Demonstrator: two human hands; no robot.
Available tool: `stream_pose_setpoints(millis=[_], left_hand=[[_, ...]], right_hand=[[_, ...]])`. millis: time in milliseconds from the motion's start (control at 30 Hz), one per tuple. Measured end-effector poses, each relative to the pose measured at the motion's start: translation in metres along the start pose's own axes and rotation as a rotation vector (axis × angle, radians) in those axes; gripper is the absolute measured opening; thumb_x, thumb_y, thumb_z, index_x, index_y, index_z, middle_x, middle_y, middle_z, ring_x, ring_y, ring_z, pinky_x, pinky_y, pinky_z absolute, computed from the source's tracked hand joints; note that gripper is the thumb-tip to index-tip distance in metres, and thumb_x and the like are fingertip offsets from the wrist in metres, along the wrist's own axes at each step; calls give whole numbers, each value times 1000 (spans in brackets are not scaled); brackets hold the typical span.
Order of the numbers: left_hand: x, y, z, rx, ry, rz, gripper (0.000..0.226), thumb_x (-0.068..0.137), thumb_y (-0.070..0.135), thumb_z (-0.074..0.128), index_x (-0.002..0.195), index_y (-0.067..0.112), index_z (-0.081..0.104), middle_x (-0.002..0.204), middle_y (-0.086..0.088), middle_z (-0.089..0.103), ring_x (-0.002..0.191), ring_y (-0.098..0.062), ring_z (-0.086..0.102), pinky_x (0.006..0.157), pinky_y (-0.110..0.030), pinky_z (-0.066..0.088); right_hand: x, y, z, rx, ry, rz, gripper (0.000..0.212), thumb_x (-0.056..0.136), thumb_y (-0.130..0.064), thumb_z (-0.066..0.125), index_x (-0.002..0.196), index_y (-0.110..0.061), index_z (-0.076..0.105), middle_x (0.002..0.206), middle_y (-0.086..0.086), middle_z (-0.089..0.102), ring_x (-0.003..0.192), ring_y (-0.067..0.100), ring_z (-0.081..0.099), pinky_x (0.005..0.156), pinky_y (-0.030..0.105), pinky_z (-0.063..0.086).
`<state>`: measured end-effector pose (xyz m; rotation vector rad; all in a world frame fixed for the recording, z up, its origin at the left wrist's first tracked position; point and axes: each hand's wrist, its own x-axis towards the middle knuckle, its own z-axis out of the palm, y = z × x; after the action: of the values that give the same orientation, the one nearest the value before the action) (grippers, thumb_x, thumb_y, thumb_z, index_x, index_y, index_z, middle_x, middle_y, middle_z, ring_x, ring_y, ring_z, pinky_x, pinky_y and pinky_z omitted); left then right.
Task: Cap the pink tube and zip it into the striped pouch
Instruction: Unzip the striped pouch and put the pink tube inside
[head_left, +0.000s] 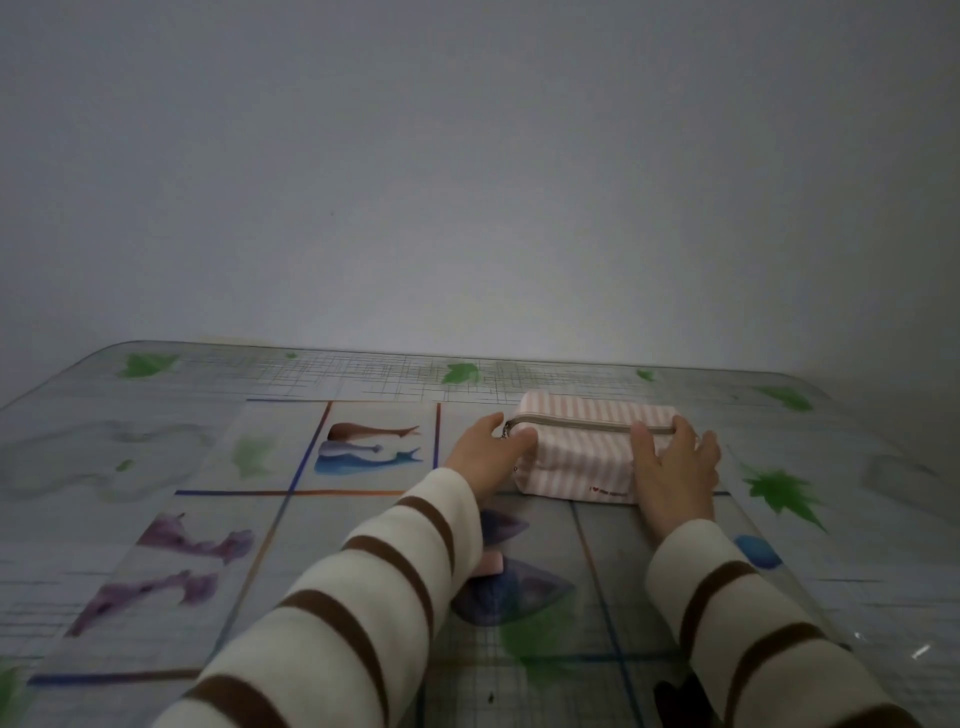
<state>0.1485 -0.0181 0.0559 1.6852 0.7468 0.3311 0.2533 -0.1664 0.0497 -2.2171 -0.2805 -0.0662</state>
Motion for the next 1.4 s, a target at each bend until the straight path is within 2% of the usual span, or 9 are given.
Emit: stream_pose_setpoints(millis=[100, 233, 367, 500, 700, 833, 1033, 1233, 1400], left_hand=[[-1, 1, 0, -32, -34, -3, 62, 81, 37, 60, 138, 22, 39, 135, -7, 49, 118, -25, 49, 104, -46, 41], [-3, 3, 0, -85, 15, 26, 50, 83, 30, 60, 130, 20, 47, 104, 3, 58, 93, -16, 55, 99, -43, 46], [-13, 3, -14, -106, 73, 47, 52, 83, 32, 62, 131, 20, 46, 117, -1, 54, 109, -23, 54, 101, -45, 45], [-29, -3, -39, -173, 109, 83, 48, 84, 32, 63, 128, 19, 50, 116, -4, 57, 97, -18, 58, 84, -34, 52], [-50, -19, -74, -305, 143, 85, 37, 84, 28, 65, 117, 25, 51, 108, 1, 59, 94, -12, 57, 71, -26, 48], [-60, -34, -90, -321, 183, 72, 43, 82, 29, 67, 122, 22, 53, 111, -5, 61, 99, -19, 59, 83, -33, 49], [-70, -49, -103, -306, 197, 80, 42, 82, 30, 66, 122, 22, 55, 107, -4, 61, 93, -18, 57, 86, -35, 49], [-74, -55, -107, -324, 207, 81, 31, 84, 27, 65, 114, 27, 58, 105, 0, 62, 93, -15, 58, 82, -33, 49], [-72, -59, -108, -294, 202, 54, 40, 83, 30, 65, 121, 23, 56, 111, -6, 61, 94, -18, 58, 91, -39, 50]], right_hand=[[0, -1, -2, 14, 16, -8, 61, 94, -46, 38, 143, -12, 24, 155, 15, 10, 138, 40, 17, 110, 50, 23], [-2, -3, -5, 67, 13, -40, 59, 94, -46, 37, 141, -11, 30, 151, 16, 17, 135, 39, 24, 111, 45, 23], [-9, -14, -8, 104, 30, -97, 55, 95, -43, 38, 140, -12, 34, 149, 15, 20, 134, 36, 26, 110, 42, 24], [-21, -26, -5, 130, 4, -181, 51, 94, -43, 37, 138, -17, 38, 148, 12, 23, 133, 33, 28, 110, 43, 25], [-47, -38, 8, 159, -77, -277, 42, 93, -42, 40, 131, -23, 43, 144, 7, 26, 131, 30, 27, 107, 41, 29], [-64, -38, 16, 185, -129, -299, 38, 93, -38, 42, 129, -24, 44, 142, 5, 27, 128, 27, 29, 105, 39, 31], [-79, -36, 24, 160, -180, -313, 37, 93, -38, 43, 129, -26, 43, 142, 2, 26, 128, 24, 31, 97, 29, 30], [-85, -34, 29, 141, -217, -296, 38, 93, -40, 44, 128, -27, 43, 141, 1, 26, 130, 24, 30, 108, 43, 33], [-86, -31, 32, 124, -217, -287, 38, 93, -40, 44, 129, -27, 43, 140, 1, 26, 129, 24, 31, 105, 38, 34]])
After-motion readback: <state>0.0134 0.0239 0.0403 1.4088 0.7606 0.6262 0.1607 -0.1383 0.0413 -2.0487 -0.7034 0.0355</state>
